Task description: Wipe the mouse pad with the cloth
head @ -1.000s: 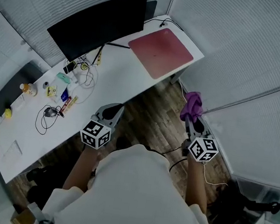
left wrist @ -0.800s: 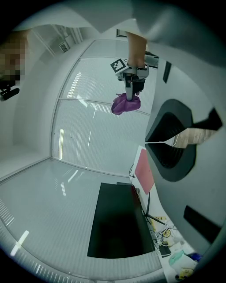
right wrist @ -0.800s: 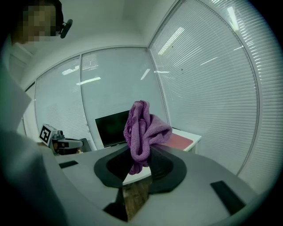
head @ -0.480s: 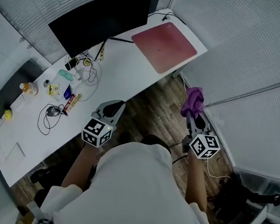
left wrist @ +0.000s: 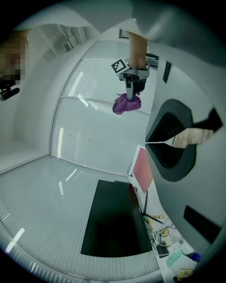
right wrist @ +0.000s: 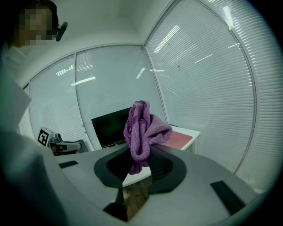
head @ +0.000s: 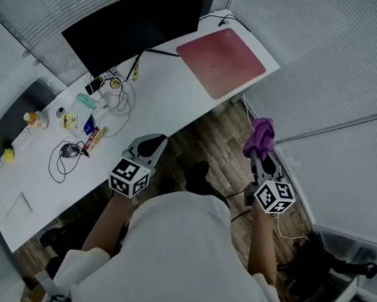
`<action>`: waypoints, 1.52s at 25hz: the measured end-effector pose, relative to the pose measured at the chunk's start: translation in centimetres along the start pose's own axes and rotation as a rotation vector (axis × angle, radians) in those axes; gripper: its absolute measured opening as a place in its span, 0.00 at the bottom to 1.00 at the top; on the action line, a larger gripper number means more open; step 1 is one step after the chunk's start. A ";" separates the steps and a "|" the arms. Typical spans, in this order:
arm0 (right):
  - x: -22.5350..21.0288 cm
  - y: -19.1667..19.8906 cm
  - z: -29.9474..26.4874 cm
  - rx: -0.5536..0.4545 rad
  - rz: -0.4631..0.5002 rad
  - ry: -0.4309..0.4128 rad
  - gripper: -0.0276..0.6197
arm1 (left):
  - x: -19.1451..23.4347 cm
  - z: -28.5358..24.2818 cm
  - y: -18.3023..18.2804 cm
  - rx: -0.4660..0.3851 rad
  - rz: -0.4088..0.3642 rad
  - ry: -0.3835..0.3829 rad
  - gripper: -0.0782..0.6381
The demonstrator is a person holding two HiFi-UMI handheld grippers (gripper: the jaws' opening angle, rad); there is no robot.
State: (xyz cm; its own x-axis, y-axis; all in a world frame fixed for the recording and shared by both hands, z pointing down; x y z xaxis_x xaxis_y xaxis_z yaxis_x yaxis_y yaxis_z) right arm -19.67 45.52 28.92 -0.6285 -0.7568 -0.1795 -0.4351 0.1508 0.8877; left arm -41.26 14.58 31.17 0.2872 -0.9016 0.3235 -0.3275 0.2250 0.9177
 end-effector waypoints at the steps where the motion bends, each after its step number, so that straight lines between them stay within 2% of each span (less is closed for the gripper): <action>1: -0.2 -0.1 -0.4 0.002 0.000 -0.002 0.20 | 0.1 -0.3 0.0 0.001 0.004 -0.002 0.14; 12: -4.5 -2.0 -6.7 0.041 0.018 -0.037 0.20 | 2.4 -7.1 -1.8 0.007 0.029 -0.023 0.14; 23: -10.4 -5.4 -15.0 0.080 0.015 -0.130 0.20 | 4.2 -16.0 -4.0 0.031 0.045 -0.075 0.14; 31: -14.3 -5.8 -20.0 0.150 0.042 -0.208 0.20 | 4.9 -21.0 -4.5 0.023 0.070 -0.136 0.14; 38: -15.5 -5.5 -23.2 0.229 0.051 -0.249 0.20 | 5.7 -22.5 -4.2 0.032 0.105 -0.182 0.14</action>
State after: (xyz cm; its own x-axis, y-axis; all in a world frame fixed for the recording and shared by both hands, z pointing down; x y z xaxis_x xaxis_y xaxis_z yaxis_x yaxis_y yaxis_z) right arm 7.40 41.62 36.69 -0.7790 -0.5704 -0.2604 -0.5147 0.3443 0.7852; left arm -17.96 16.81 34.40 0.0834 -0.9266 0.3667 -0.3765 0.3114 0.8725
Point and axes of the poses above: the fingertips, and each gripper's own axes: z backward along the fingers, x to its left, y out of its underside, the point moved 9 cm from there along z, backward along the fingers, and after that the axes turned 15 degrees about y, right-handed, at the moved point
